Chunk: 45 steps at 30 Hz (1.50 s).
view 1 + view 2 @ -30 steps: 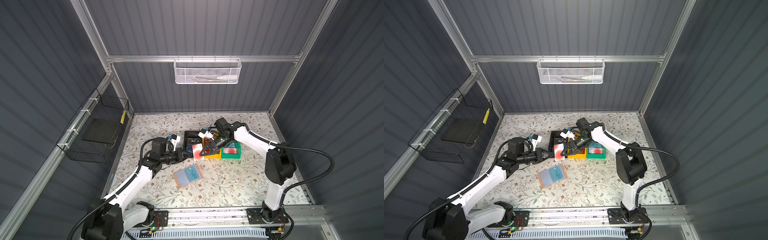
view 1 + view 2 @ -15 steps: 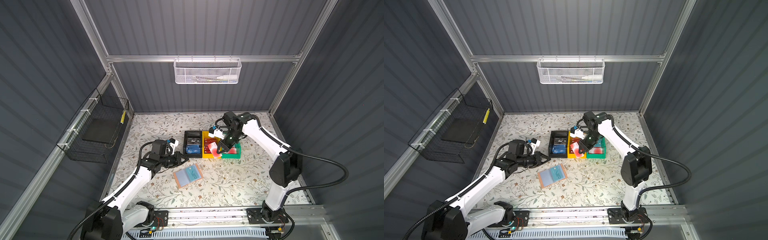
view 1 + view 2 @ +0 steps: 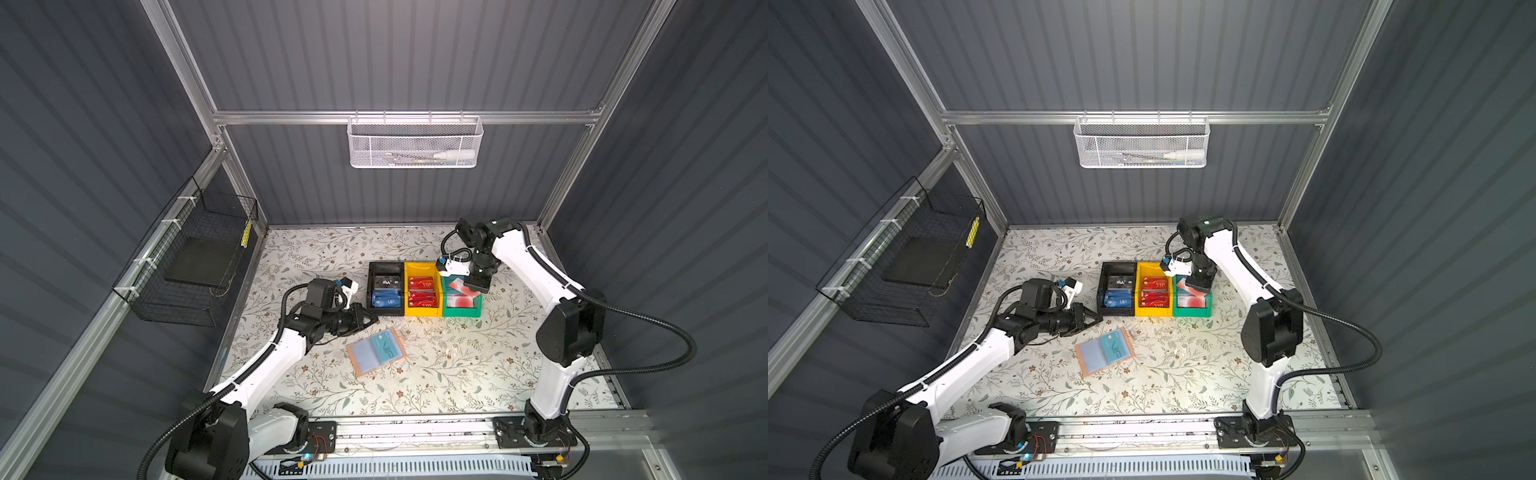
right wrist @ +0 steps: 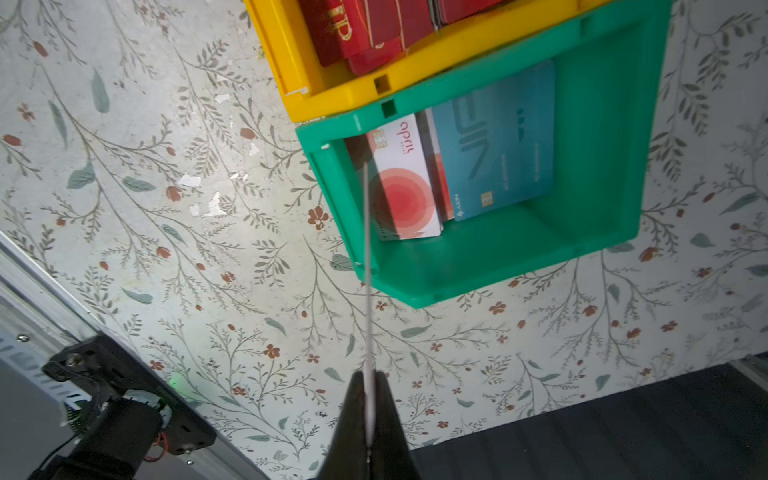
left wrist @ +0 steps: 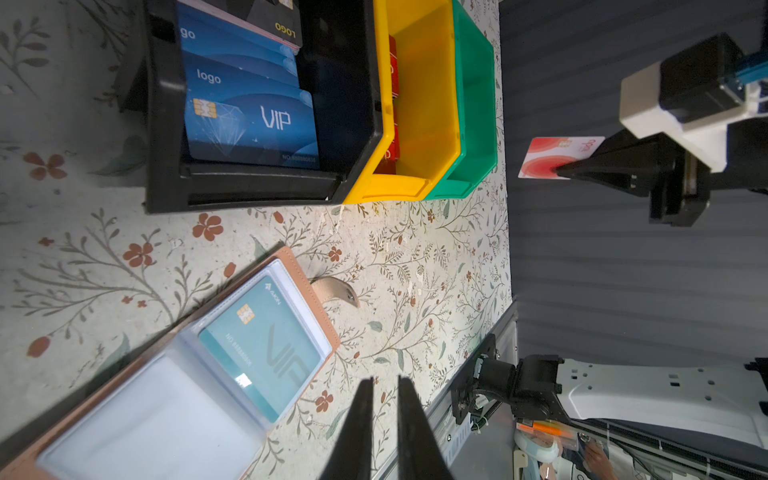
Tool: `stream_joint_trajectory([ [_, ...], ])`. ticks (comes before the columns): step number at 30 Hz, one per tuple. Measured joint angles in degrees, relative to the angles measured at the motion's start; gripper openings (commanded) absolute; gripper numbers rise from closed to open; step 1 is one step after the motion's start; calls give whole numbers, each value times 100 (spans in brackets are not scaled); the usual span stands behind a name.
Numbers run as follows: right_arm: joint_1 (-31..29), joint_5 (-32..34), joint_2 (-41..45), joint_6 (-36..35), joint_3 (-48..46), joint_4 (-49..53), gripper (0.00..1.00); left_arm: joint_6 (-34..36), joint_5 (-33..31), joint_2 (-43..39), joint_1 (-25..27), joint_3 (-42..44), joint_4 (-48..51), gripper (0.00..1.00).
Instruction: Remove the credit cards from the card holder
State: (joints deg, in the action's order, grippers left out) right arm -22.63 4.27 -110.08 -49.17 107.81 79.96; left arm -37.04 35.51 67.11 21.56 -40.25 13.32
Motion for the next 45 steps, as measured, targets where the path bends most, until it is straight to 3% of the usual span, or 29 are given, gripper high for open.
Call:
stream_joint_trajectory([
  [9,11,223,-649,-446,415,-55,0,0,-50,9,0,0,0,14],
  [21,26,328,-730,-546,-393,-372,0,2,-61,240,0,0,0,14],
  [45,-4,280,-1207,-487,-686,-647,2,2,-63,267,0,0,-2,14],
])
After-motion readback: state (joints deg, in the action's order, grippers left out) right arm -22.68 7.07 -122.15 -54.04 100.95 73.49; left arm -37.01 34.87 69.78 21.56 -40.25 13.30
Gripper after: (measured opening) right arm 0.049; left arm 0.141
